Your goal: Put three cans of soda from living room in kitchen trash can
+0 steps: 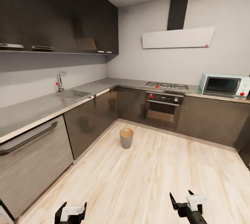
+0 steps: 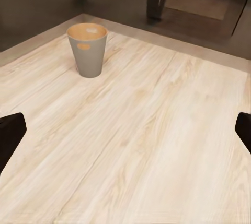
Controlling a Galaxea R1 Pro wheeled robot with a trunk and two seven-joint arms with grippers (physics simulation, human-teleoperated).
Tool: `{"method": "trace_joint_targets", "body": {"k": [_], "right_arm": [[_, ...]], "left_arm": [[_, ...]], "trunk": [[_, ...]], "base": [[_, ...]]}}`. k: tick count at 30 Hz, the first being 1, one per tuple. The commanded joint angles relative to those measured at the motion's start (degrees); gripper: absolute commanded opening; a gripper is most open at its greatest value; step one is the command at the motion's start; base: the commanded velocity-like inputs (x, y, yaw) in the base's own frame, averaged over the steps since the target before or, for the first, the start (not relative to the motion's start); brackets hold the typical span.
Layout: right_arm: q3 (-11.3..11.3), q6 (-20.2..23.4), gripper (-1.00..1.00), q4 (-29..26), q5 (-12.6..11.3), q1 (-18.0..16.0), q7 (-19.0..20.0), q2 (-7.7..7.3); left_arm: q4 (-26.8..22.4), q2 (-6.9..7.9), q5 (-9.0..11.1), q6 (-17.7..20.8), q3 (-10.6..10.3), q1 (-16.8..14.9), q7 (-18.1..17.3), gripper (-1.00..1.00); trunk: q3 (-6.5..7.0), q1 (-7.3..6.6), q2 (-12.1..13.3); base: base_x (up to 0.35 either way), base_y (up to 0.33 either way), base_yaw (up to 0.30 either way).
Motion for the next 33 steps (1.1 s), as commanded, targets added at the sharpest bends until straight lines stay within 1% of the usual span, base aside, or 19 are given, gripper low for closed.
{"method": "trace_joint_targets", "body": {"k": [1, 33], "right_arm": [[0.0, 0.0, 1.00, 0.0, 0.0, 0.0, 0.0, 0.00], [0.1, 0.0, 1.00, 0.0, 0.0, 0.0, 0.0, 0.00]], "left_arm": [[0.0, 0.00, 0.0, 0.0, 0.0, 0.0, 0.0, 1.00], [0.0, -0.05, 0.0, -0.1, 0.0, 0.0, 0.1, 1.00]], "trunk": [[0.02, 0.00, 0.0], [0.81, 0.00, 0.0]], "base": [[0.270, -0.217, 0.243], [0.270, -0.218, 0.243]]}}
